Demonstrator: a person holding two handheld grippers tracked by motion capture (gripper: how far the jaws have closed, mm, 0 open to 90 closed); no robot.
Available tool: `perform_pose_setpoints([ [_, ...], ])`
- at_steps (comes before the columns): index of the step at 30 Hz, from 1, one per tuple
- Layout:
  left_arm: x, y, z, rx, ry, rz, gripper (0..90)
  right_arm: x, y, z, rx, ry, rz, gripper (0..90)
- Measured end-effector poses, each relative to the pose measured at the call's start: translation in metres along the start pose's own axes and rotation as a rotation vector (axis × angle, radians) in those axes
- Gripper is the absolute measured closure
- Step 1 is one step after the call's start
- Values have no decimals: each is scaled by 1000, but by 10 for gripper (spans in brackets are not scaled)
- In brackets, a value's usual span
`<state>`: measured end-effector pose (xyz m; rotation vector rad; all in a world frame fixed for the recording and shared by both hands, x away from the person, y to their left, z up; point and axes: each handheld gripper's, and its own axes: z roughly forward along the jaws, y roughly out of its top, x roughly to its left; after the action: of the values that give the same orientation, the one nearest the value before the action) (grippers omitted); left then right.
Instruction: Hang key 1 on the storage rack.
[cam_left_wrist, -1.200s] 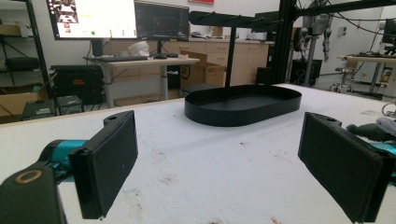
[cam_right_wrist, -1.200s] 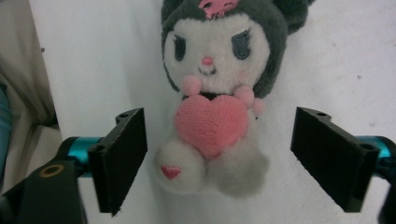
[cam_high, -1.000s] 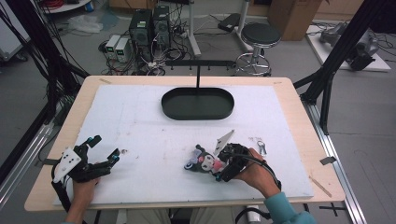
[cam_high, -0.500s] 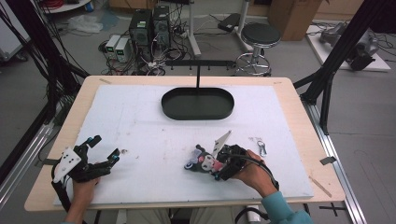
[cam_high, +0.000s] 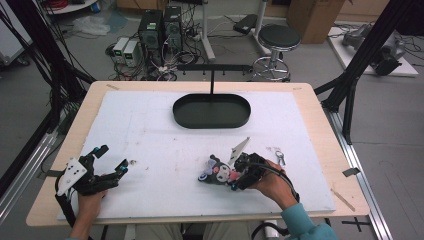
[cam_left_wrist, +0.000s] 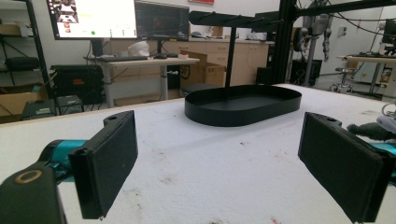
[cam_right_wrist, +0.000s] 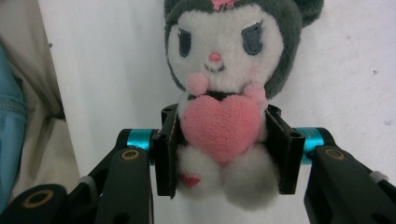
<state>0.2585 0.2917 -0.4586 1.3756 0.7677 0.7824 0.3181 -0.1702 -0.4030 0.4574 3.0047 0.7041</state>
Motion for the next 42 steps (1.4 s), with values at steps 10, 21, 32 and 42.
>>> perform_pose_setpoints([
  [10,0,0,0,0,0,0,124,-8,-2,-13,-98,22,60,542],
  [21,0,0,0,-1,-1,1,124,-23,0,-48,-248,-22,91,542],
  [32,0,0,0,-1,1,0,124,-36,3,-67,-333,-48,150,542],
  [42,0,0,0,0,0,0,124,-51,0,-73,-413,-110,241,542],
])
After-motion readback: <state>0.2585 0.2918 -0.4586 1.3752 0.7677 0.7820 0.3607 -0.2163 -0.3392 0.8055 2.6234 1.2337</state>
